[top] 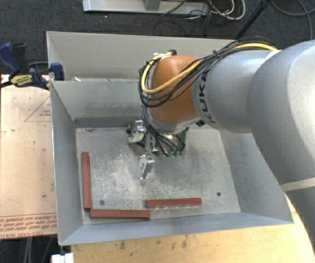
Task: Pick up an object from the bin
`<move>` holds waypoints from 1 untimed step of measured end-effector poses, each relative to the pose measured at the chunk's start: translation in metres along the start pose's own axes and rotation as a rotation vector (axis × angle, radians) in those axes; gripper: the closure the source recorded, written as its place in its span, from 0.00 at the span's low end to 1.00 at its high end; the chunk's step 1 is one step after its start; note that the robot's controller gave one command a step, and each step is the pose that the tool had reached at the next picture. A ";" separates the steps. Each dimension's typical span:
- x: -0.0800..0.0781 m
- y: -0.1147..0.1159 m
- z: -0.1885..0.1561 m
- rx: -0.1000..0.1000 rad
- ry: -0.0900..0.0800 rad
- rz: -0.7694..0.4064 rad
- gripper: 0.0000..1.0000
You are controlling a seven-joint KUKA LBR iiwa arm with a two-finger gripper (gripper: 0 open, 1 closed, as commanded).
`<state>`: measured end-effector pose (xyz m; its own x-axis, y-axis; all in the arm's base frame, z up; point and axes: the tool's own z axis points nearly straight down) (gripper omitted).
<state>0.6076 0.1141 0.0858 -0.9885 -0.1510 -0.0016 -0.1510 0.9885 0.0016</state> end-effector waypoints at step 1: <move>0.000 0.000 0.000 0.000 0.000 0.000 0.00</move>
Offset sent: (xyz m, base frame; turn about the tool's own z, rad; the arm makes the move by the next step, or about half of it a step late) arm 0.0296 -0.1133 -0.0158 -0.1927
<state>0.6076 0.1140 0.0858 -0.9886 -0.1509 -0.0016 -0.1509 0.9886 0.0016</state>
